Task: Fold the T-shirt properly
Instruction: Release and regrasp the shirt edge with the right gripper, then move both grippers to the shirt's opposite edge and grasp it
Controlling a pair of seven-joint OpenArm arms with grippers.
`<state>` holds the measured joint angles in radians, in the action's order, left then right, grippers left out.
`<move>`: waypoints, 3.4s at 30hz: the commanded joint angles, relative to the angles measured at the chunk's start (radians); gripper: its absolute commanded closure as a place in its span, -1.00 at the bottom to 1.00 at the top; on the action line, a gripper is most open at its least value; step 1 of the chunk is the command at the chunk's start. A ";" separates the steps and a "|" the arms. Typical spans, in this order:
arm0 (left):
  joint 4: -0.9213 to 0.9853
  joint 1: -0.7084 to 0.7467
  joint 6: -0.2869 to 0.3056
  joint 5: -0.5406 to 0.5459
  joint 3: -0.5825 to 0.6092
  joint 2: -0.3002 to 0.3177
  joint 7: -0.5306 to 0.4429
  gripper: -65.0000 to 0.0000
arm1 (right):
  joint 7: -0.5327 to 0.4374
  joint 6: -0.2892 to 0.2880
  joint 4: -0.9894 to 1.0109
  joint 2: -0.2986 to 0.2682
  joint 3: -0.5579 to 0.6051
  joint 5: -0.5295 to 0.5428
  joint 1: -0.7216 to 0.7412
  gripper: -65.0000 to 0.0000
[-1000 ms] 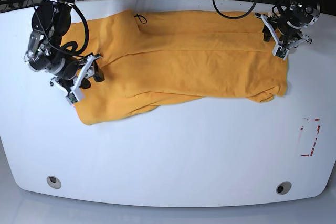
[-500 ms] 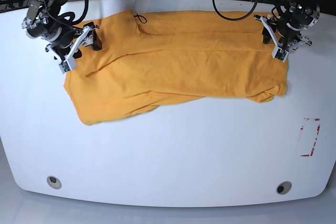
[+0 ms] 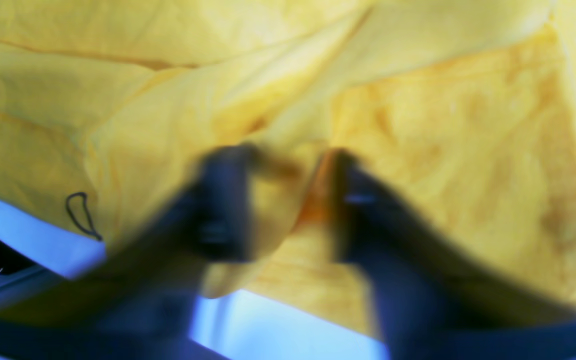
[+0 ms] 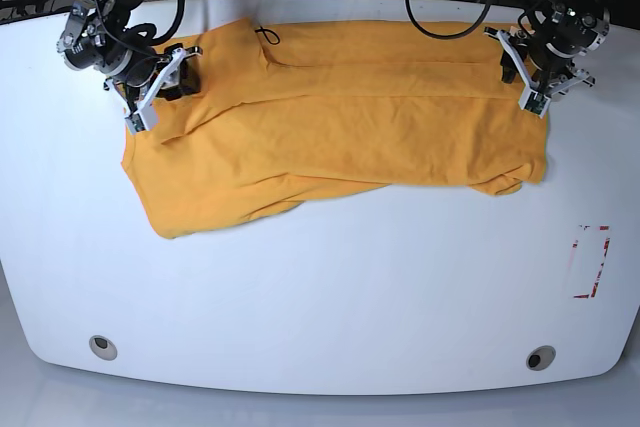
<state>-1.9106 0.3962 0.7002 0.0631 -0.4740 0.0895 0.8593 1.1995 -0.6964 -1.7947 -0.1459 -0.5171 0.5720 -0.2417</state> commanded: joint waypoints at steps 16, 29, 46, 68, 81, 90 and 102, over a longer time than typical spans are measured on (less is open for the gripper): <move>-0.014 -0.003 -0.002 0.005 -0.006 0.011 -0.016 0.29 | -0.013 -0.002 -0.017 -0.004 -0.004 0.018 0.155 0.93; -0.014 -0.003 -0.002 -0.047 -0.002 0.011 -0.018 0.29 | -0.013 -0.002 0.197 -0.110 -0.004 0.015 0.285 0.57; -0.014 -0.125 -0.002 -0.042 -0.012 -0.023 -0.015 0.29 | -0.154 -0.002 0.373 -0.232 -0.084 -0.057 0.384 -0.23; -0.016 -0.263 -0.002 -0.047 -0.067 -0.024 0.097 0.29 | -0.794 -0.002 1.272 -0.283 0.036 -0.511 0.905 -0.23; -0.016 -0.276 -0.002 -0.049 -0.068 -0.023 0.099 0.27 | -0.846 -0.002 1.329 -0.172 0.035 -0.570 0.927 -0.05; 0.030 -0.415 -0.076 -0.049 -0.062 -0.023 0.171 -0.56 | -0.846 -0.002 1.327 -0.171 0.036 -0.568 0.919 0.49; 0.452 -0.669 -0.152 -0.047 -0.059 0.003 0.123 -0.56 | -0.844 -0.002 1.327 -0.172 0.036 -0.568 0.914 0.50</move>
<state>-1.4807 -0.2348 0.5491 0.0002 -0.5358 0.0822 1.0256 0.3702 -0.6884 -0.4507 -0.3046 -0.4801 -0.0048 0.6403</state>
